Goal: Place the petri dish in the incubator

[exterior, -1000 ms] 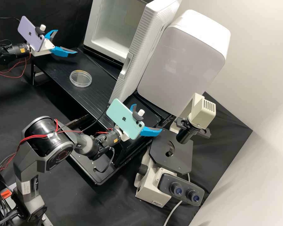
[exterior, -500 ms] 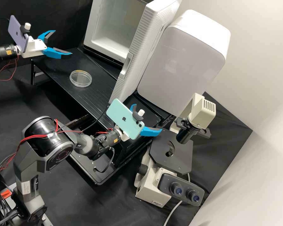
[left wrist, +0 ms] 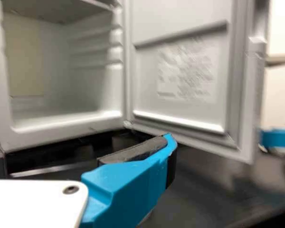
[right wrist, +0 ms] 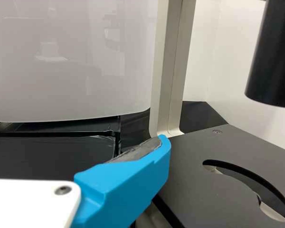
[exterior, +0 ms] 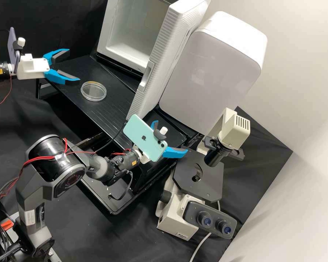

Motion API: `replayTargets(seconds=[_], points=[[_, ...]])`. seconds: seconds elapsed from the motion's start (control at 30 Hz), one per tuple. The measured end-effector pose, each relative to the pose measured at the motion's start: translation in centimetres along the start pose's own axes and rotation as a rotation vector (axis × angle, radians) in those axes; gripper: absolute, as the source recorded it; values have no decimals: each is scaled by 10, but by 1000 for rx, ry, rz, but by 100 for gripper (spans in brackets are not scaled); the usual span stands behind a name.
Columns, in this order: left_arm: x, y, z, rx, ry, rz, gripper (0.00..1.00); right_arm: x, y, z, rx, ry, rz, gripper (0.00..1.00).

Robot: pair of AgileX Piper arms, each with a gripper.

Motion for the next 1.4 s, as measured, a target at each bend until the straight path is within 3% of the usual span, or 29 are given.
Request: replayTargets(seconds=[0.43,0.67,0.93,1.17,1.4], points=[[-5,-13,11,12,5,9,100,0,0,0,0,0,0,100],[-1,-26,5,-12,60,-43,100,0,0,0,0,0,0,100],[9,-45,5,-3,69,-130,100,0,0,0,0,0,0,100],[25,-50,9,24,67,-145,100,0,0,0,0,0,0,100],[27,-52,8,23,72,-161,100,0,0,0,0,0,0,100]])
